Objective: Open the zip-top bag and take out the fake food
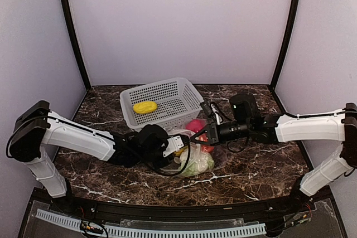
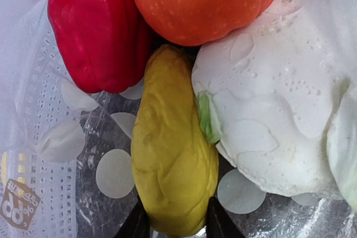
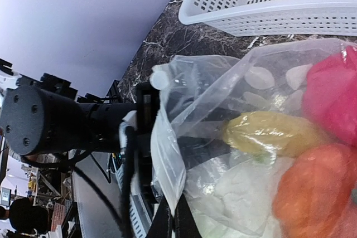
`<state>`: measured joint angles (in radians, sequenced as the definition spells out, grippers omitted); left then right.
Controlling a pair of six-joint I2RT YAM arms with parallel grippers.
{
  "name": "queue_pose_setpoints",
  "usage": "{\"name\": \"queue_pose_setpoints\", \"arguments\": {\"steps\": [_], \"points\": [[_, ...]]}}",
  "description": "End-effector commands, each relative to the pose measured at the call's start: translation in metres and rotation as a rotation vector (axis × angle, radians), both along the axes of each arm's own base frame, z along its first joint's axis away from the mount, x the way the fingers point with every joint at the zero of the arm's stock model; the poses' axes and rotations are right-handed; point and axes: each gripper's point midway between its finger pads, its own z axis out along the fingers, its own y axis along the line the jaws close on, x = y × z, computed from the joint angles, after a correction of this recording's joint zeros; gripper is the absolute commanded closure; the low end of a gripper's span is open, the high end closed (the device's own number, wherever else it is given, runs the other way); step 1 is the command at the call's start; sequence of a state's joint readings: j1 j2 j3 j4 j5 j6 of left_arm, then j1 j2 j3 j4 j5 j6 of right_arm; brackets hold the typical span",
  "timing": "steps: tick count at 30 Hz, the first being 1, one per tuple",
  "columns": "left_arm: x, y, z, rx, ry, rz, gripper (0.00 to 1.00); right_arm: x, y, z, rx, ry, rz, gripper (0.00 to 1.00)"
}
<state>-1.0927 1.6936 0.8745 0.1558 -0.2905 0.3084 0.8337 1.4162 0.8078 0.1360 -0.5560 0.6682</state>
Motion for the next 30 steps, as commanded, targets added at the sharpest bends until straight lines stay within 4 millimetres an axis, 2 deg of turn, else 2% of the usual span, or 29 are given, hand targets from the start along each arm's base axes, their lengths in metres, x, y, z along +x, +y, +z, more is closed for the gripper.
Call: {"name": "queue_pose_setpoints", "arguments": {"steps": [1,5,9,11,12,13,14,15,18,23,30], "points": [[-0.027,-0.005,0.031,-0.060,0.047,-0.071,0.84,0.010,0.000,-0.007,-0.025,-0.001,-0.041,1.00],[-0.038,-0.005,0.041,-0.033,0.110,-0.071,0.81,0.013,0.005,-0.006,-0.018,-0.002,-0.037,1.00],[-0.051,-0.019,0.058,-0.028,0.138,-0.075,0.80,0.015,0.011,-0.004,-0.004,0.003,-0.025,1.00],[-0.051,-0.029,0.069,-0.037,0.155,-0.064,0.79,0.015,0.013,-0.003,-0.004,0.001,-0.018,1.00],[-0.052,-0.026,0.063,-0.012,0.183,-0.035,0.79,0.015,0.014,-0.001,-0.001,-0.004,-0.017,1.00],[-0.049,-0.030,0.071,-0.023,0.182,-0.020,0.79,0.015,0.014,0.000,-0.001,-0.005,-0.014,1.00],[-0.047,-0.025,0.065,0.010,0.194,0.019,0.79,0.015,0.014,0.001,0.001,-0.007,-0.015,1.00],[-0.044,-0.028,0.072,0.002,0.189,0.037,0.78,0.015,0.014,0.002,0.002,-0.007,-0.014,1.00],[-0.042,-0.019,0.069,0.047,0.172,0.067,0.78,0.014,0.013,0.000,-0.004,-0.005,-0.017,1.00],[-0.053,0.001,0.074,0.067,0.174,0.039,0.79,0.015,0.007,-0.002,-0.023,-0.014,-0.034,1.00],[-0.065,0.028,0.083,0.011,0.178,0.043,0.89,0.015,0.004,-0.007,-0.027,-0.009,-0.040,1.00]]}}
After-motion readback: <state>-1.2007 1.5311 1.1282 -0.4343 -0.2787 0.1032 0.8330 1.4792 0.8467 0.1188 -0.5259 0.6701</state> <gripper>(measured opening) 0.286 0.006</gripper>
